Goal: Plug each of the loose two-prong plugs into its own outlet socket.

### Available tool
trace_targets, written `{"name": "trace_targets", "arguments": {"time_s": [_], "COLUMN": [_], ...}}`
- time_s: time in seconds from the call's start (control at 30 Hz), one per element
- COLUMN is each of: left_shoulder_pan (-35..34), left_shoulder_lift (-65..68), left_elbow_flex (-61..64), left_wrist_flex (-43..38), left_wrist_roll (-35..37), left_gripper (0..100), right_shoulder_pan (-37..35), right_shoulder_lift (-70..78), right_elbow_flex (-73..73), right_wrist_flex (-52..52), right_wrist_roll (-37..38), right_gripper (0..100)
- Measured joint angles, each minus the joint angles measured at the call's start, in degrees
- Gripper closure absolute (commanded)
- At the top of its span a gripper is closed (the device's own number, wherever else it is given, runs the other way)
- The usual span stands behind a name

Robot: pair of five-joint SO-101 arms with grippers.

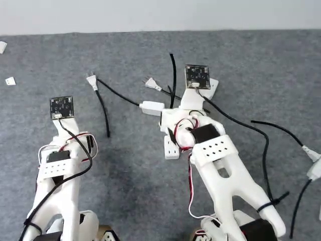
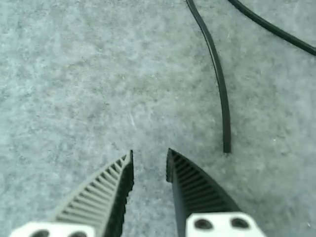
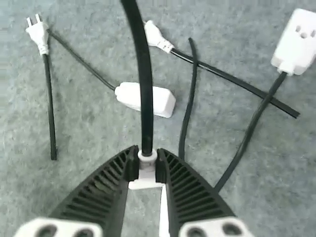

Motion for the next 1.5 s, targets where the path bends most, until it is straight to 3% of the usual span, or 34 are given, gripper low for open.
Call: {"name": "trace_targets", "arguments": {"time_s": [0.37, 1.5], "left_shoulder_pan": [0.0, -1.4], "left_shoulder_lift": [0.0, 0.0], "left_elbow_flex": [0.0, 1.0], "left_wrist_flex": [0.0, -0.1], "left_wrist_roll": [0.0, 0.0], "left_gripper": [90, 90], "right_shoulder_pan": [1.1, 2.0], "right_shoulder_lift": [0.0, 5.2], "right_elbow_flex": [6.2, 9.1], "right_wrist_flex": [-4.9, -8.7], "right_wrist_roll": [6.4, 10.0], "right_gripper": [99.1, 99.1]}}
